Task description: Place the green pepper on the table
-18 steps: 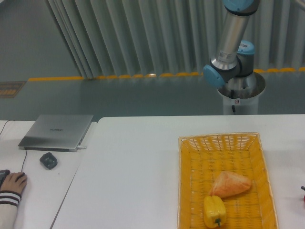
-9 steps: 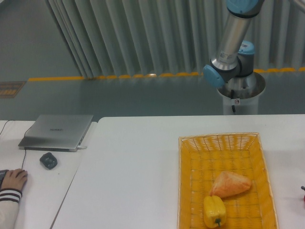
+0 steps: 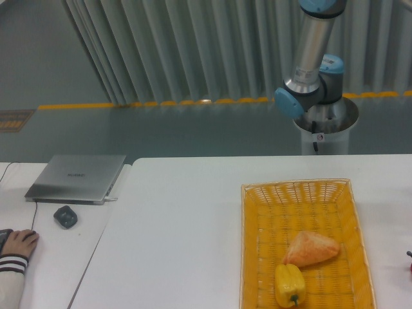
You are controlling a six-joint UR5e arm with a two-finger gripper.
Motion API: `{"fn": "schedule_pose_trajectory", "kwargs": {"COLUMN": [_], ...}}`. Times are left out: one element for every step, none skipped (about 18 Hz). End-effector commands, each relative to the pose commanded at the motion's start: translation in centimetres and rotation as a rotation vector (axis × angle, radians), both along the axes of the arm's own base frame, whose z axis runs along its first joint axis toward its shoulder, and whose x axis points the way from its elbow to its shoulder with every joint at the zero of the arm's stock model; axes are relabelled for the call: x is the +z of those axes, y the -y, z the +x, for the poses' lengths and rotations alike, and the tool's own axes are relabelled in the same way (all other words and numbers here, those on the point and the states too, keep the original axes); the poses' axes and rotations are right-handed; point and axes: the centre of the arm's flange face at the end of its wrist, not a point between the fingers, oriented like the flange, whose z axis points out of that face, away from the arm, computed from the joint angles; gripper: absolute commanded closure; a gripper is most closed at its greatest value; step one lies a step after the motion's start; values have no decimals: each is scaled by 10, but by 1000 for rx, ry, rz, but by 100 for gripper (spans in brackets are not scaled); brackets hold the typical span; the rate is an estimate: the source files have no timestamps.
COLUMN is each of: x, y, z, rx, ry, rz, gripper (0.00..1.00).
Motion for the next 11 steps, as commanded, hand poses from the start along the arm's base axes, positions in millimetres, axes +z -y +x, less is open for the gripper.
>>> {"fn": "schedule_pose_trajectory", "kwargs": {"x": [3,7,13,17,21,21,21,20,17,17,19], "y": [-8,-15,-23,-36,-51,-64,-76,-87,-98,-106,-114], "z": [2,4,7,11,15,19,20,21,20,20,22], "rx": [0,5,8,5,2,-6,-23,-33,-35,-37,-48], "ry": [-4,1,3,6,2,-2,-5,-6,-6,-6,-10], "rz": [2,2,2,1,2,5,4,4,3,7,13], "gripper": [0,0,0,0,0,0,0,0,0,0,0]}}
